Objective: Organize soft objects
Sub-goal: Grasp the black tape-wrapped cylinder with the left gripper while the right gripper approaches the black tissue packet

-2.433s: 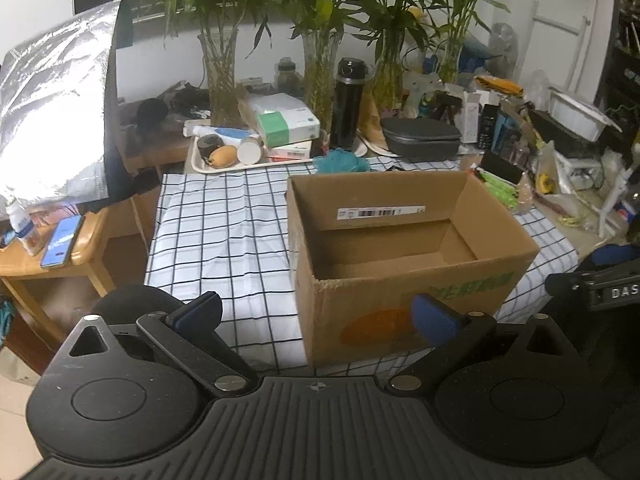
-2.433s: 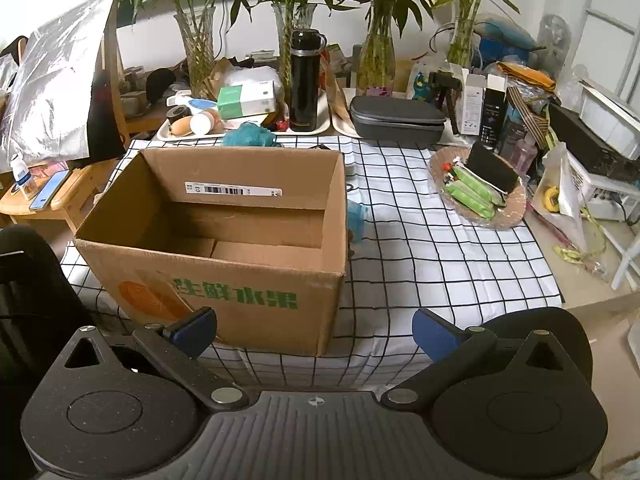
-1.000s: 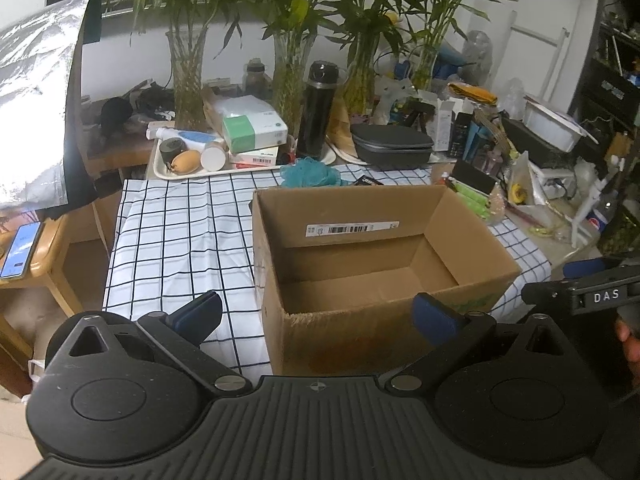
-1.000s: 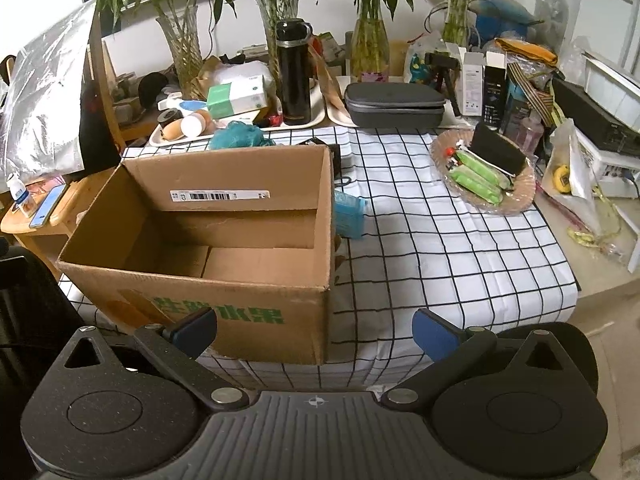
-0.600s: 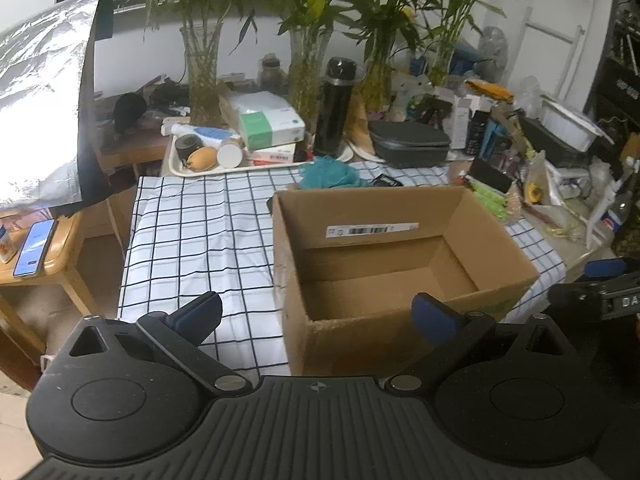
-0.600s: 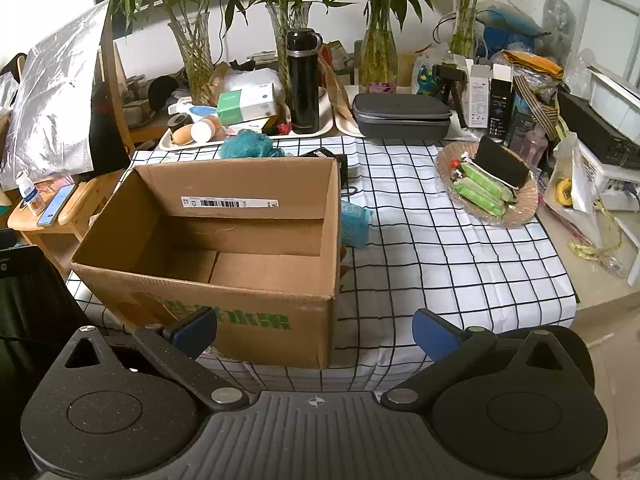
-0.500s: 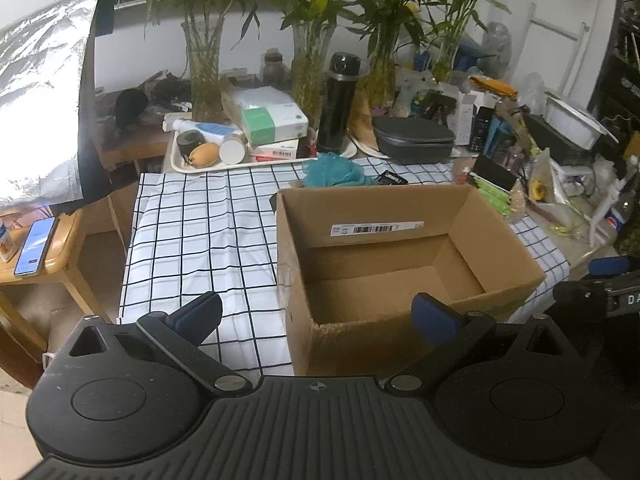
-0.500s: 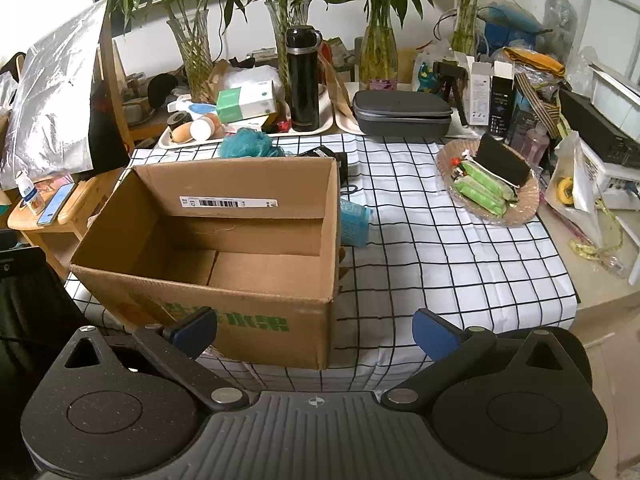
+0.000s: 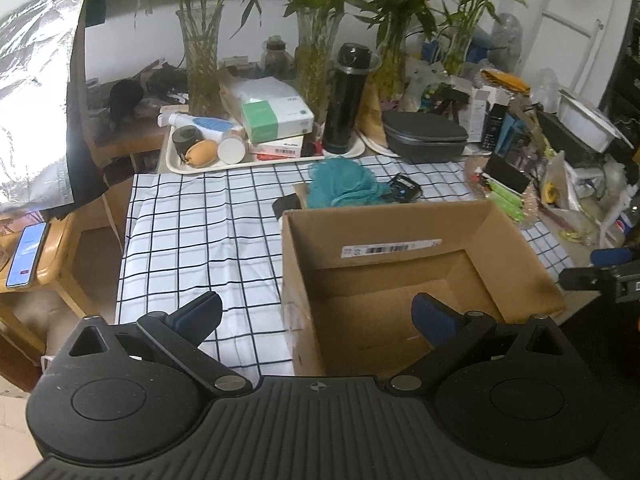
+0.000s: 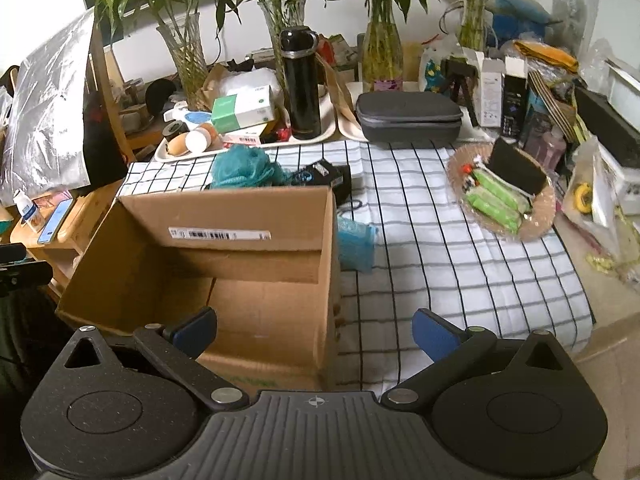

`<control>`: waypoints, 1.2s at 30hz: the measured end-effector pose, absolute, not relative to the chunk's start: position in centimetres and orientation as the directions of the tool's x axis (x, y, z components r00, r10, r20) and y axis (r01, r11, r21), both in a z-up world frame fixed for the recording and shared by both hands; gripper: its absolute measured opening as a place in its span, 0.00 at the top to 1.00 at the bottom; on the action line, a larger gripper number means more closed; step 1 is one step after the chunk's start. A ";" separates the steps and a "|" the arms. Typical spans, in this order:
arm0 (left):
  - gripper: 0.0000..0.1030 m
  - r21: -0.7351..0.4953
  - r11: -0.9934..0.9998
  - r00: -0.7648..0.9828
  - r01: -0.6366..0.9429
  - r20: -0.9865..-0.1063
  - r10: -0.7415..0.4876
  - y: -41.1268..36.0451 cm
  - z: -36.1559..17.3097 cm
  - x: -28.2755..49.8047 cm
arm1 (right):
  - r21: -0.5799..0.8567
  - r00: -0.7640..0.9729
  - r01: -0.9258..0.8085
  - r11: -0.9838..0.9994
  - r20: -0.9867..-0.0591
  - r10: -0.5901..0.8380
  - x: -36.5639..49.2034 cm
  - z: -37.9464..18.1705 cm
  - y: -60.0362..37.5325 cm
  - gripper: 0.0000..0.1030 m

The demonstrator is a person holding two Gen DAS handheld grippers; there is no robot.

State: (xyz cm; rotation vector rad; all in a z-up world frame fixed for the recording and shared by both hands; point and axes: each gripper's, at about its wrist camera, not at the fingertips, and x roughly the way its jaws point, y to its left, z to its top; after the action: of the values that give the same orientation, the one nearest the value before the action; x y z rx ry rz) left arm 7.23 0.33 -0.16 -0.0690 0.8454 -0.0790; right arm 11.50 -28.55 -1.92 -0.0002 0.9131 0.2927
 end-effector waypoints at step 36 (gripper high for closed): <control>0.00 -0.204 0.977 0.701 0.066 -0.688 -0.191 5.7 -1.8 18.2 | 0.152 0.613 -0.336 0.929 -0.714 0.338 25.3 -4.6 -30.2 0.00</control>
State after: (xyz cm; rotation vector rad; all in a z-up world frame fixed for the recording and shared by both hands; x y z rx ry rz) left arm 18.17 5.68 -1.83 -0.1687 0.7825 -0.1438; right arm 25.32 -30.17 -4.56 0.0028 0.8235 0.3889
